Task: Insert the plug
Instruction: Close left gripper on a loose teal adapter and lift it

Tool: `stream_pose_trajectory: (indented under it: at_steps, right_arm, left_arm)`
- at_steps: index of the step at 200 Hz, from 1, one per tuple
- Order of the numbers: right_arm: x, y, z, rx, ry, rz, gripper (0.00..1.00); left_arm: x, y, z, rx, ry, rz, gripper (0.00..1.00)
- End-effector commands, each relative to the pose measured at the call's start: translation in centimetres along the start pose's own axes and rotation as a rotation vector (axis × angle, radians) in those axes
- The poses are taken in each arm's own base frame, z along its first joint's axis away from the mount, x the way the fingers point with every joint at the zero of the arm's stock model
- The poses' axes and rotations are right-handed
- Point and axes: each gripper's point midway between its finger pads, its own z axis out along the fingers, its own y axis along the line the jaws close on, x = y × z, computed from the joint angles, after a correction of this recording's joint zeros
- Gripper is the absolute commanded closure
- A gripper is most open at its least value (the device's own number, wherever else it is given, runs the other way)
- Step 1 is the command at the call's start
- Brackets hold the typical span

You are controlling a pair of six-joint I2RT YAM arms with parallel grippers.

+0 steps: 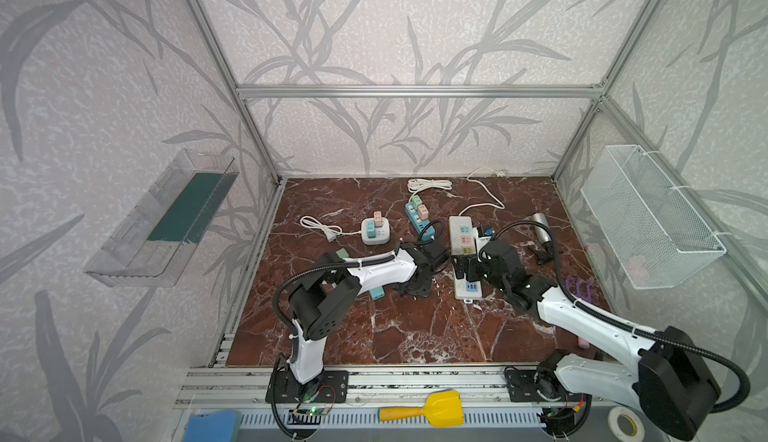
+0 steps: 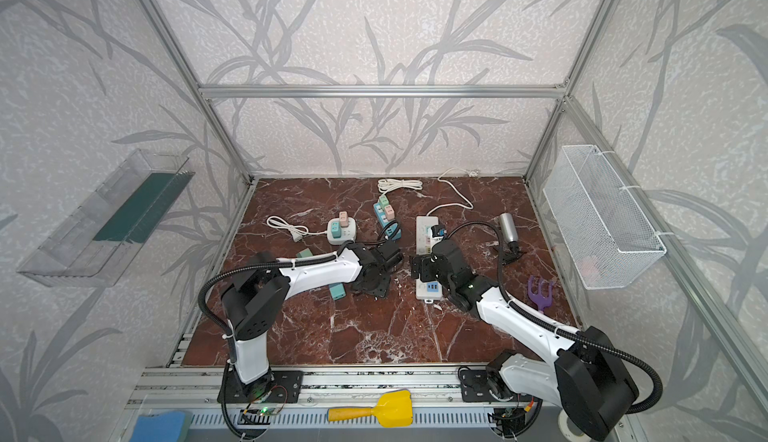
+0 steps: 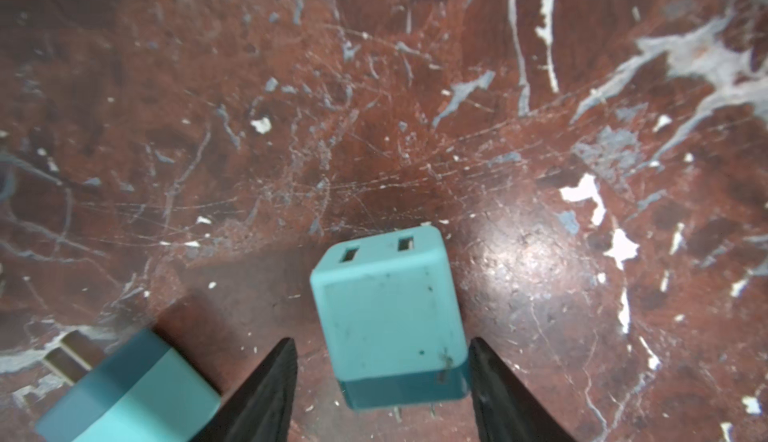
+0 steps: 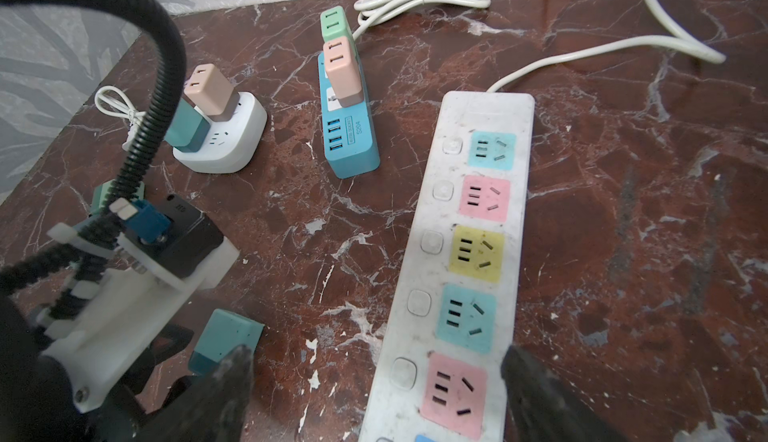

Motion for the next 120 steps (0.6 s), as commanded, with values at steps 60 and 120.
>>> stream_pose_trajectory:
  at_steps: [60,120]
  right_arm:
    - [-0.8,0.1,-0.4,-0.002,-0.024,-0.002,0.07]
    - [-0.8,0.1,-0.6,-0.003,-0.027,0.000,0.07]
  left_arm:
    - [-0.1,0.3,0.6,-0.030,0.024,0.007,0.39]
    - [0.2,0.3,1.4,-0.010,0.040,-0.001,0.52]
